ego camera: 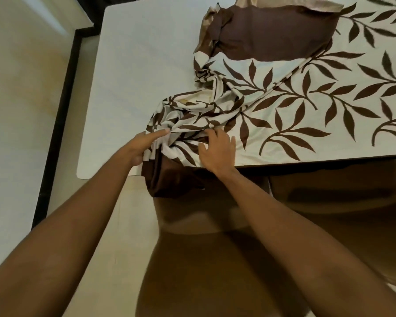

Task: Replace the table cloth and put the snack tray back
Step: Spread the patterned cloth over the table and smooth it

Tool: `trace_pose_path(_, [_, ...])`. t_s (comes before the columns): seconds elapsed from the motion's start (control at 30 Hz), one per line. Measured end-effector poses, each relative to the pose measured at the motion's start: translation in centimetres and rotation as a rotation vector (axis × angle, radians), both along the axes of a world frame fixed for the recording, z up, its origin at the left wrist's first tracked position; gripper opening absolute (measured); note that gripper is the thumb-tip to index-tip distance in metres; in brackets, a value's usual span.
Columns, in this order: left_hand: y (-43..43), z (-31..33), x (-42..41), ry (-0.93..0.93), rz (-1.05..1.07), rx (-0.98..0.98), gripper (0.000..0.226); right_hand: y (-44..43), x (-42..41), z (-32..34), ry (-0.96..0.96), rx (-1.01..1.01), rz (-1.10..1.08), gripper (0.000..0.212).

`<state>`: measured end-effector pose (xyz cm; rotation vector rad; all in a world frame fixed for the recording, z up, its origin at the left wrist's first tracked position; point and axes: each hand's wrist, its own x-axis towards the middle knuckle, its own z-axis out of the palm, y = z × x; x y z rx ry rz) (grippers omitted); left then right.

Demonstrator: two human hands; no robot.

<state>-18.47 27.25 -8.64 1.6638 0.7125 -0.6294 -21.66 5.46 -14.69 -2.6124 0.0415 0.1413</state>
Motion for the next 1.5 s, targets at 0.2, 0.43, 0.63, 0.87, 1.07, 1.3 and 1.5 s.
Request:
trace_pose_path(0.2, [5.0, -2.4, 2.5, -0.214, 0.262, 0.029, 0.007, 2.4, -1.2, -2.7, 0.004, -0.232, 0.001, 0.062])
trace_pose_path(0.43, [19.4, -4.0, 2.6, -0.320, 0.291, 0.132, 0.008, 3.8, -0.2, -2.2, 0.070, -0.209, -0.124, 0.060])
trace_pose_path(0.63, [27.4, -3.8, 1.7, -0.249, 0.288, 0.528, 0.030, 8.4, 2.2, 0.9, 0.123, -0.170, -0.356, 0.044])
trace_pose_path(0.87, [28.9, -4.2, 0.9, -0.250, 0.292, 0.850, 0.050, 16.5, 4.9, 0.9, -0.091, -0.056, -0.277, 0.046])
trace_pose_path(1.07, [26.1, -4.1, 4.8, -0.796, -0.406, 0.687, 0.046, 20.0, 8.5, 1.0, -0.262, 0.048, -0.361, 0.032])
trace_pose_path(1.3, [19.9, -4.1, 15.1, -0.923, -1.050, 0.793, 0.053, 19.5, 16.3, 1.8, -0.385, -0.034, -0.368, 0.034])
trace_pose_path(1.5, [17.0, -5.8, 26.3, -0.752, -1.318, 0.895, 0.064, 19.2, 24.1, -1.2, -0.343, -0.160, -0.304, 0.049])
